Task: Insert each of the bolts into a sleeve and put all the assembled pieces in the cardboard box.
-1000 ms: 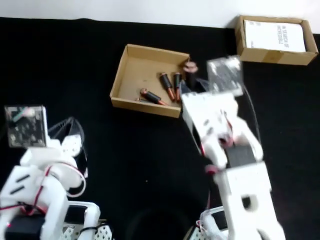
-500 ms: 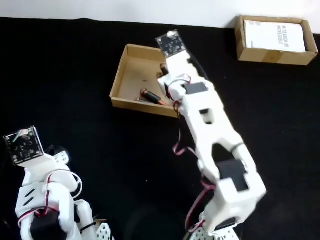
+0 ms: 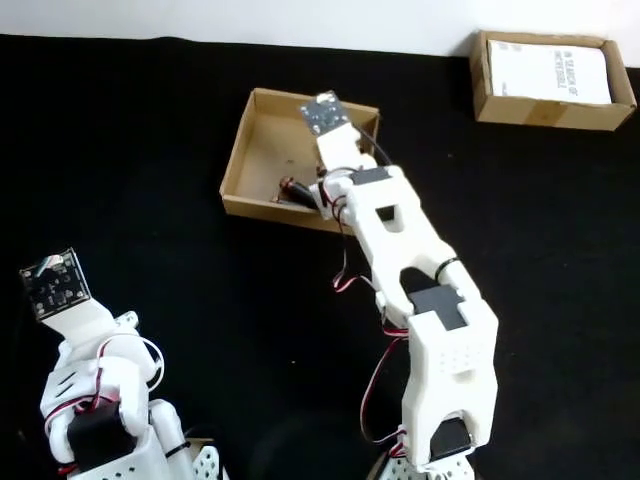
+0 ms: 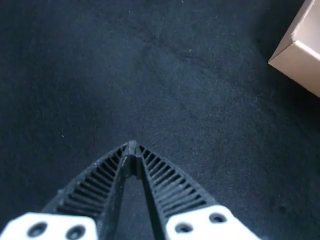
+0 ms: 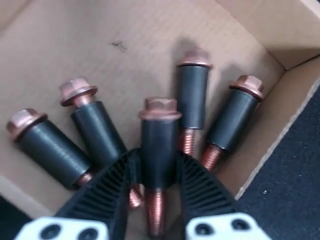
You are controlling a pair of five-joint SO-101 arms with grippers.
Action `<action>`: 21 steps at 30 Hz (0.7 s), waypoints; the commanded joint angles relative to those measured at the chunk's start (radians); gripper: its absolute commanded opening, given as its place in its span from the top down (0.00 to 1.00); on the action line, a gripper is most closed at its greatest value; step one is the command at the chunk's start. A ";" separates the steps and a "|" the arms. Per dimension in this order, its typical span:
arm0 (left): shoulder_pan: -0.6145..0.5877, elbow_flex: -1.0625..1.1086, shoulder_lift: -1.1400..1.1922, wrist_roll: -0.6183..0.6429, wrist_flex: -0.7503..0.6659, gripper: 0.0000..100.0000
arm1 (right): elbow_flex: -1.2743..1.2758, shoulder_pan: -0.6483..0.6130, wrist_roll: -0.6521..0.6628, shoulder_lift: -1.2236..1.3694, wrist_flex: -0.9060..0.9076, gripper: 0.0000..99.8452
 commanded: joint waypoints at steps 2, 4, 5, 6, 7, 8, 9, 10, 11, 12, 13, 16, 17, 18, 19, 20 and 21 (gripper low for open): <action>-0.008 -0.002 -0.001 -0.003 0.000 0.99 | -0.148 -0.004 0.005 -0.153 0.216 0.83; -0.008 -0.002 -0.001 -0.005 0.000 0.99 | -0.188 0.004 0.003 -0.251 0.348 0.87; -0.008 -0.002 -0.001 -0.005 0.000 0.99 | -0.202 0.007 0.002 -0.309 0.414 0.91; -0.007 -0.002 -0.001 -0.005 0.000 0.99 | -0.213 0.010 0.002 -0.372 0.481 0.96; -0.004 -0.002 -0.001 -0.003 0.000 0.99 | -0.216 0.013 0.000 -0.441 0.539 1.00; -0.002 -0.002 -0.001 -0.002 0.000 0.99 | -0.213 0.013 -0.011 -0.513 0.596 0.99; -0.001 -0.002 -0.001 -0.002 0.000 0.99 | -0.213 0.016 -0.038 -0.584 0.650 0.98; 0.005 -0.002 -0.001 -0.002 0.000 0.99 | -0.213 0.022 -0.078 -0.659 0.702 0.99; 0.019 -0.005 -0.001 -0.002 0.000 0.99 | -0.211 0.025 -0.118 -0.723 0.750 0.99; 0.039 -0.010 -0.001 -0.002 0.003 0.99 | -0.211 0.025 -0.160 -0.791 0.799 0.99; 0.059 -0.012 -0.001 -0.002 0.005 0.99 | -0.211 0.024 -0.196 -0.852 0.843 0.99; 0.114 -0.045 -0.002 -0.003 0.008 0.99 | -0.211 0.022 -0.285 -1.021 0.960 0.99; 0.130 -0.061 -0.002 -0.005 0.008 0.99 | -0.208 0.022 -0.311 -1.066 0.992 0.99; 0.142 -0.079 -0.002 -0.006 0.008 0.99 | -0.191 0.022 -0.336 -1.107 1.023 0.99; 0.153 -0.099 -0.002 -0.006 0.008 0.99 | -0.157 0.022 -0.358 -1.152 1.052 0.99; 0.168 -0.117 -0.002 -0.008 0.009 0.99 | -0.101 0.022 -0.374 -1.194 1.070 0.99; 0.183 -0.133 -0.002 -0.008 0.009 0.99 | -0.030 0.022 -0.391 -1.236 1.075 0.99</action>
